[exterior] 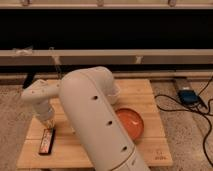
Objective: Push the eraser across the table
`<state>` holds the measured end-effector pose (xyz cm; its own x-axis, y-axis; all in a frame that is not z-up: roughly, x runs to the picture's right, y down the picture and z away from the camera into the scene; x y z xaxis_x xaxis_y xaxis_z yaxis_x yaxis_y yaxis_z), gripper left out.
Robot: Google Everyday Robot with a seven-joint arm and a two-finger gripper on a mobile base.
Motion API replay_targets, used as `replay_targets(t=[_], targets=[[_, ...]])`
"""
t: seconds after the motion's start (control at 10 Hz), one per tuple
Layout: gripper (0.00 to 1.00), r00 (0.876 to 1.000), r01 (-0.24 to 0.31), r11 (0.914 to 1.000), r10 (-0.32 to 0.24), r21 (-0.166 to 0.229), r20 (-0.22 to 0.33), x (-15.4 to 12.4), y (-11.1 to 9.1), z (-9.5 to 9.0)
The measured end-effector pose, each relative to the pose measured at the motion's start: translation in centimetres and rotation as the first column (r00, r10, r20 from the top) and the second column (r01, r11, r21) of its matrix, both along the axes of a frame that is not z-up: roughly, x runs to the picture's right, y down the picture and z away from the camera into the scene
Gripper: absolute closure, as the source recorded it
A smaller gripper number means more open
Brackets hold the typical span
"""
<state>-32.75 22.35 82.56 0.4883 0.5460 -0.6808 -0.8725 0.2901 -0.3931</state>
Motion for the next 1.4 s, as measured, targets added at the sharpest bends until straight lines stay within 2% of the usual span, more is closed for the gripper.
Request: replay_targets(t=[0.2, 0.5, 0.7, 0.8, 0.9, 1.0, 1.4], targets=[[1.00, 1.000, 0.015, 0.9996, -0.014, -0.026, 0.019, 0.1, 0.8, -1.2], [1.00, 1.000, 0.013, 0.9994, -0.012, -0.032, 0.029, 0.5, 0.7, -2.0], [0.98, 0.999, 0.010, 0.9999, -0.010, 0.006, 0.044, 0.7, -0.7, -2.2], [0.92, 0.998, 0.011, 0.9996, -0.012, 0.025, 0.054, 0.6, -1.4, -2.3], [0.79, 0.996, 0.017, 0.9982, -0.022, 0.058, 0.082, 0.3, -2.8, -2.7], [0.74, 0.995, 0.019, 0.9973, -0.026, 0.070, 0.097, 0.1, -3.7, -2.9], [0.71, 0.995, 0.027, 0.9971, -0.033, 0.071, 0.096, 0.2, -3.8, -3.0]])
